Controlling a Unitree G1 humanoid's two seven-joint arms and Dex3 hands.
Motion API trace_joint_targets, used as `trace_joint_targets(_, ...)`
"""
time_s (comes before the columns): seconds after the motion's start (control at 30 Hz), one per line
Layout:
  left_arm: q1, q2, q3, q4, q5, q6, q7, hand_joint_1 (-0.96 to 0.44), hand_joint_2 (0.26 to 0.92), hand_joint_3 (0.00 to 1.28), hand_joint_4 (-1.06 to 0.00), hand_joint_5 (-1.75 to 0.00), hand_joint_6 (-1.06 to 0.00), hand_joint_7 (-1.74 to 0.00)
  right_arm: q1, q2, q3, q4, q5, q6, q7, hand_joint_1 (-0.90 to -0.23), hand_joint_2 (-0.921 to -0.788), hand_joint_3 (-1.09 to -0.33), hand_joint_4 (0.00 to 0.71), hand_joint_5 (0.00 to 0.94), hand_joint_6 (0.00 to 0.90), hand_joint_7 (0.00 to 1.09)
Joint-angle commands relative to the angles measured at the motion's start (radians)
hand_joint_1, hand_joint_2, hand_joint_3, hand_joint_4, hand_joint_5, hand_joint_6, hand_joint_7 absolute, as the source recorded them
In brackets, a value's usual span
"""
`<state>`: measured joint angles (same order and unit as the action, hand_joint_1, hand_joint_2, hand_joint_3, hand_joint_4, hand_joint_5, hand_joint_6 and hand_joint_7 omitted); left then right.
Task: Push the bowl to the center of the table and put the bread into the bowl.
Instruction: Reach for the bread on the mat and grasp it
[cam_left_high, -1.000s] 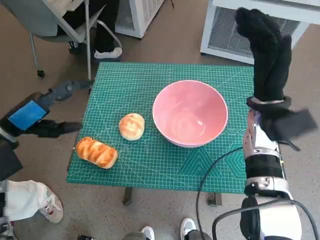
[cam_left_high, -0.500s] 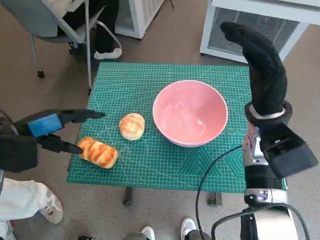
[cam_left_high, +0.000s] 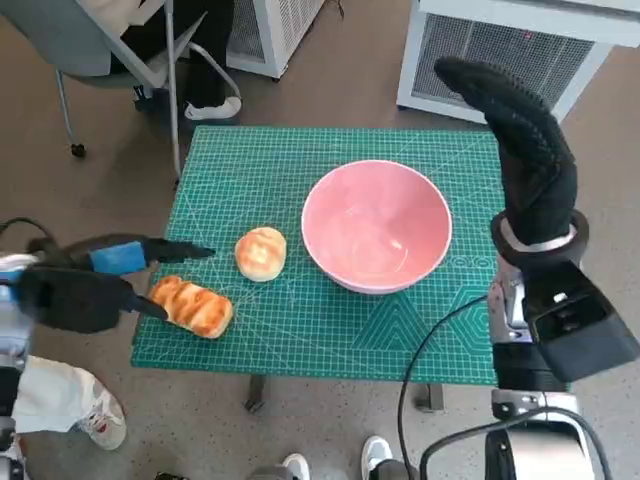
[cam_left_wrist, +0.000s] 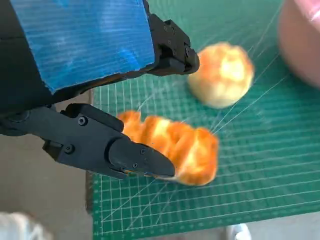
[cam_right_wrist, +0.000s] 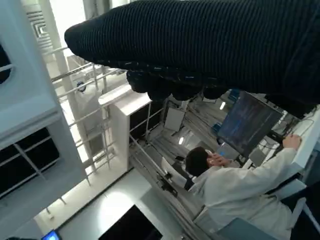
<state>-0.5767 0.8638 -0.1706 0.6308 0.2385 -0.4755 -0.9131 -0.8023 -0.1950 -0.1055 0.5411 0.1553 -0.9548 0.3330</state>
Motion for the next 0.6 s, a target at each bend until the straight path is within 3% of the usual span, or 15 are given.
trace_joint_targets(0.03, -0.036, -0.031, -0.050, 0.072, 0.051, -0.019, 0.017, -0.29, 0.797, 0.00, -0.28, 0.00, -0.37, -0.06, 0.025, -0.008, 0.005, -0.004, 0.013, 0.014, 0.013, -0.564, -0.921, -0.751, 0.264, 0.000, 0.065, 0.50)
trace_joint_targets(0.3, -0.078, -0.068, -0.122, 0.184, 0.137, -0.045, 0.066, -0.27, 0.795, 0.00, -0.37, -0.03, -0.45, -0.08, 0.031, -0.007, 0.004, -0.012, 0.017, 0.015, 0.015, -0.566, -0.921, -0.750, 0.256, 0.000, 0.052, 0.51)
trace_joint_targets(0.6, -0.086, -0.092, -0.161, 0.240, 0.184, -0.030, 0.127, -0.14, 0.835, 0.02, -0.71, -0.15, -0.68, -0.18, 0.035, -0.007, 0.000, -0.008, 0.026, 0.018, 0.017, -0.566, -0.921, -0.748, 0.258, 0.001, 0.048, 0.51)
